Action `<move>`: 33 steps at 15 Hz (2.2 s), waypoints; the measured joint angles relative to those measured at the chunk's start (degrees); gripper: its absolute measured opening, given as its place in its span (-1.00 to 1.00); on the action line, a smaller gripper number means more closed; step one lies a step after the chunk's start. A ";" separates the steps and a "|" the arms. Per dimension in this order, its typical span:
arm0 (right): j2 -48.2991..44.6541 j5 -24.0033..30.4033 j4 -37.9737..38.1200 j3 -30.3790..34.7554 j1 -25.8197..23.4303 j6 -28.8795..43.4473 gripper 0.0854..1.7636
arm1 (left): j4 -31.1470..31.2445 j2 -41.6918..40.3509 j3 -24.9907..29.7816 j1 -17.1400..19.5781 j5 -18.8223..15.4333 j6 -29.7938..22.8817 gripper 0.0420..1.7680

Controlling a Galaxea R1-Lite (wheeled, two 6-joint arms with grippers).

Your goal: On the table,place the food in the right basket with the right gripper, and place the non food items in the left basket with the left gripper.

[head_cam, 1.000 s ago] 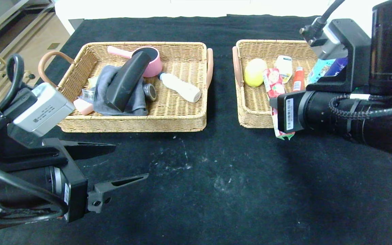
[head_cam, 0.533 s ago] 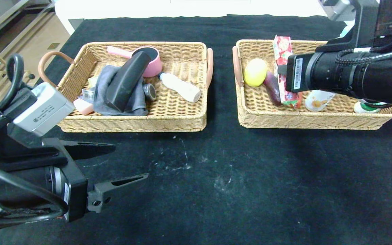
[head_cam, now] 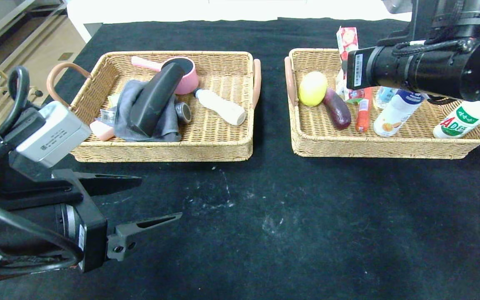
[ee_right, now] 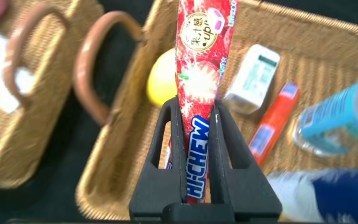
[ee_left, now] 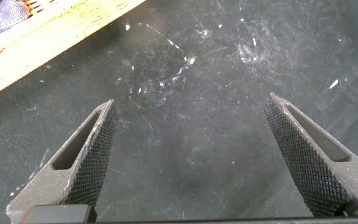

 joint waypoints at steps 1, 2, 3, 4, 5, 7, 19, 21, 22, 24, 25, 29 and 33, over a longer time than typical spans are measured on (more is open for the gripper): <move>1.30 0.01 -0.91 -1.16 -0.80 -0.38 -0.73 | 0.00 0.00 0.00 0.00 0.00 -0.02 0.94; 2.51 -0.05 -1.30 -2.21 -1.38 -0.49 -0.73 | -0.01 0.00 0.00 0.02 0.00 -0.02 0.94; 3.41 -0.13 -1.33 -3.01 -1.68 -0.52 -0.73 | 0.00 0.00 0.00 0.05 -0.02 -0.02 0.94; 4.39 -0.22 -1.39 -3.90 -1.91 -0.66 -0.73 | 0.00 0.00 0.00 0.05 -0.06 -0.02 0.94; 5.29 -0.29 -1.44 -4.80 -2.07 -0.96 -0.73 | 0.02 0.00 0.00 0.02 -0.09 -0.02 0.94; 6.92 -0.30 -1.49 -6.55 -2.54 -1.35 -0.73 | -0.11 0.00 0.13 0.02 -0.11 -0.02 0.94; 9.63 -1.62 -1.61 -8.56 -3.28 -2.36 0.15 | -0.11 -0.11 0.20 0.00 -0.15 0.05 0.94; 9.63 -1.65 -1.61 -8.56 -3.23 -2.56 0.33 | -0.17 -0.11 0.20 0.00 -0.15 0.05 0.94; 9.62 -1.65 -1.58 -8.56 -3.18 -2.65 0.41 | -0.15 -0.11 0.20 0.00 -0.15 0.05 0.94; 9.55 -1.62 -1.58 -8.41 -3.10 -3.41 0.53 | -0.15 -0.11 0.20 -0.01 -0.17 0.05 0.94; 9.46 -1.56 -1.61 -8.28 -3.07 -3.77 0.57 | -0.17 -0.11 0.20 -0.01 -0.17 0.05 0.94; 7.97 -1.26 -1.35 -7.18 -2.62 -3.69 0.72 | -0.17 -0.12 0.20 0.05 -0.11 -0.02 0.94; 2.43 0.37 -1.30 0.16 -2.13 -4.27 0.80 | -0.23 -0.39 0.20 0.05 -0.06 -0.05 0.94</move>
